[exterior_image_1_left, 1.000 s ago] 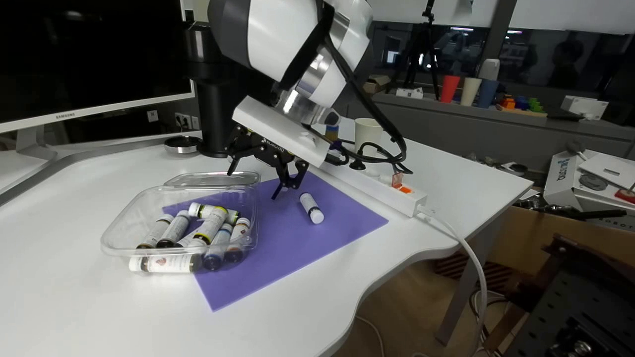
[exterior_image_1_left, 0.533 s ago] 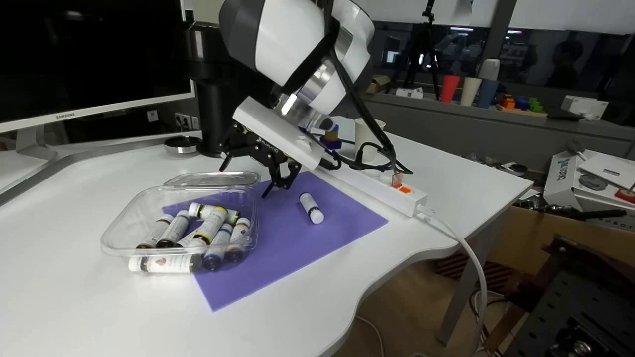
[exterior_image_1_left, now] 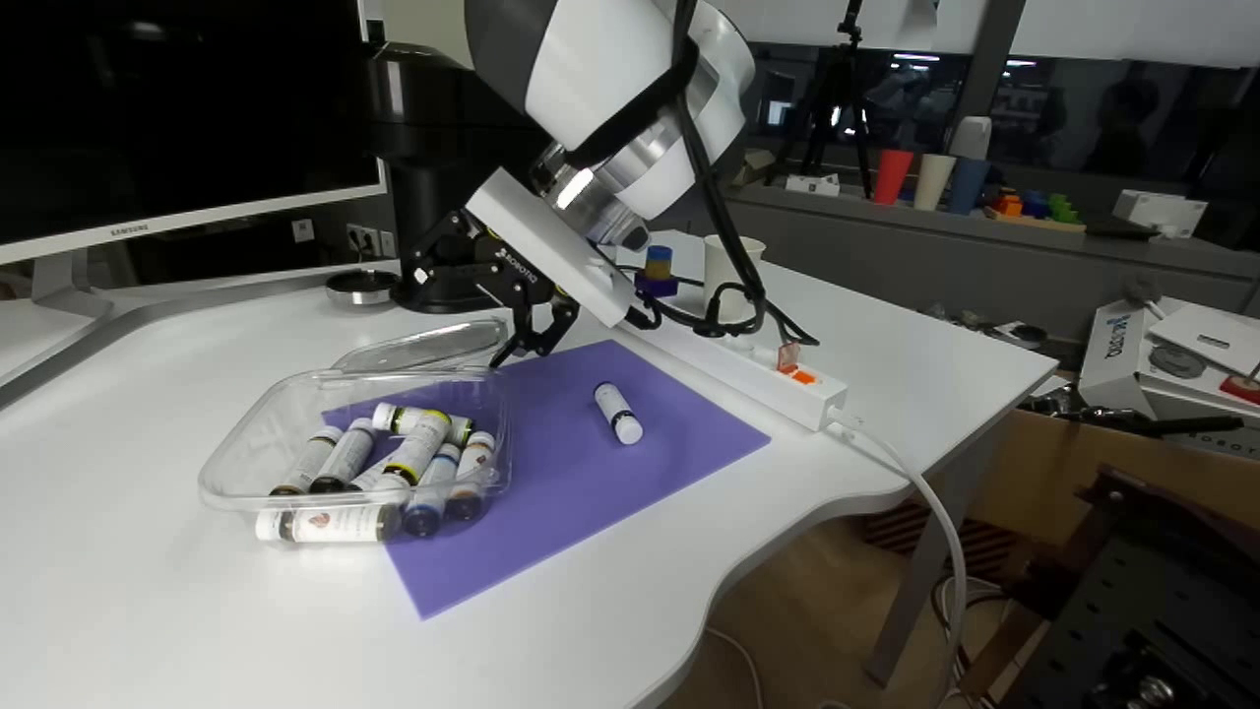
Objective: Close the lid on the clear bowl
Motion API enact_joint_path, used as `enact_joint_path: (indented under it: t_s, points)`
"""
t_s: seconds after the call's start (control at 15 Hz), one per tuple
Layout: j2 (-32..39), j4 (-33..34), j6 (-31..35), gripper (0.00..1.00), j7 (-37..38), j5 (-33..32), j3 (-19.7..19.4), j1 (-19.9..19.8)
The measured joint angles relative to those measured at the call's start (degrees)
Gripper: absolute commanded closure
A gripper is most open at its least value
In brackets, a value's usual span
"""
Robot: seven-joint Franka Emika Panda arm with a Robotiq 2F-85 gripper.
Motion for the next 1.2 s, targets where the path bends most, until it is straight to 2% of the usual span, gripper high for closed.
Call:
enact_joint_path:
  t_s: [0.33,0.6,0.93,1.2]
  points:
    - [1.8,-2.9,0.0,0.00,-4.5,-6.3,6.5,-8.0]
    - [2.0,-6.2,-1.0,0.00,-8.5,-12.4,10.0,-13.4]
    - [3.7,-7.7,-6.4,0.00,-15.2,-18.0,12.7,-17.6]
    - [4.7,-7.7,-12.3,0.00,-21.6,-20.0,14.1,-19.1]
